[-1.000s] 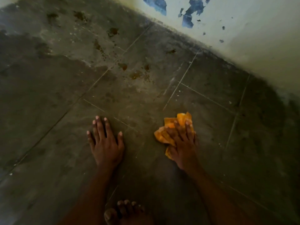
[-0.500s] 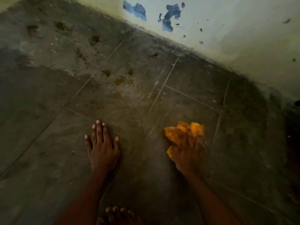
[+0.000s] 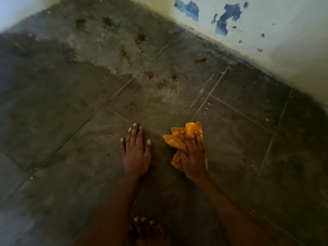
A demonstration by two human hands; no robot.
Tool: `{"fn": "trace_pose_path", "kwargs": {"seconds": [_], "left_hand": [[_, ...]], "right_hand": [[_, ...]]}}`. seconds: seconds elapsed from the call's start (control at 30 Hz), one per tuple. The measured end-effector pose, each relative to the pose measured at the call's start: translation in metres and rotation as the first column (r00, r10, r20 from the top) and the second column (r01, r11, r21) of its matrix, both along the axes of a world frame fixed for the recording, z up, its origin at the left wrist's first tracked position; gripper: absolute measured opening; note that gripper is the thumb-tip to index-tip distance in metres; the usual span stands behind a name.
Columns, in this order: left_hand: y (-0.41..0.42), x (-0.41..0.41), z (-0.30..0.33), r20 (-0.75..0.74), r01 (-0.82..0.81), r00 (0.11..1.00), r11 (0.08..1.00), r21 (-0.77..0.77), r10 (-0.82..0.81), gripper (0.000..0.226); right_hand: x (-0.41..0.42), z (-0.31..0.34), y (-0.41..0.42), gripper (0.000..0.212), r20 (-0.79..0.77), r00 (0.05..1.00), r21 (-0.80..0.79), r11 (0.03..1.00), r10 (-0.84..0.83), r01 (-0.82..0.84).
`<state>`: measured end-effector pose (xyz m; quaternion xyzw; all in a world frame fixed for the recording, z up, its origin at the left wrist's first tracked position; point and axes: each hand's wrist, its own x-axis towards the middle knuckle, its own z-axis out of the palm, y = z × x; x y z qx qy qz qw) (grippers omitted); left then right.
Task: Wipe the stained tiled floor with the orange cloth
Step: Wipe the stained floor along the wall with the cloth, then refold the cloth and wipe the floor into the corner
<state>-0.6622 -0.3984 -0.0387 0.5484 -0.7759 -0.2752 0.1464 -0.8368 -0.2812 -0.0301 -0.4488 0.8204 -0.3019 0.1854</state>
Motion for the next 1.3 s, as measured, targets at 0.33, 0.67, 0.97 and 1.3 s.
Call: {"fn": "trace_pose_path", "kwargs": {"seconds": [0.33,0.67,0.97,1.3], "left_hand": [[-0.012,-0.02,0.065,-0.645,0.07,0.686,0.851,0.521,0.338,0.043],[-0.015,0.006,0.108,-0.681,0.146,0.723,0.939,0.311,0.113,0.055],[-0.027,0.011,0.117,-0.763,-0.217,0.502,0.913,0.345,0.408,0.024],[-0.081,0.005,0.167,-0.857,-0.011,0.302,0.901,0.434,0.417,0.027]], "right_hand": [[0.032,0.065,-0.096,0.038,0.951,0.3,-0.086,0.862,-0.079,0.499],[0.061,0.088,-0.112,0.069,0.995,-0.054,-0.043,0.874,0.079,0.483],[0.064,0.074,-0.095,0.068,0.97,-0.144,-0.094,0.848,0.196,0.521],[0.017,0.082,-0.103,0.106,0.968,0.245,-0.021,0.953,-0.056,0.301]]}}
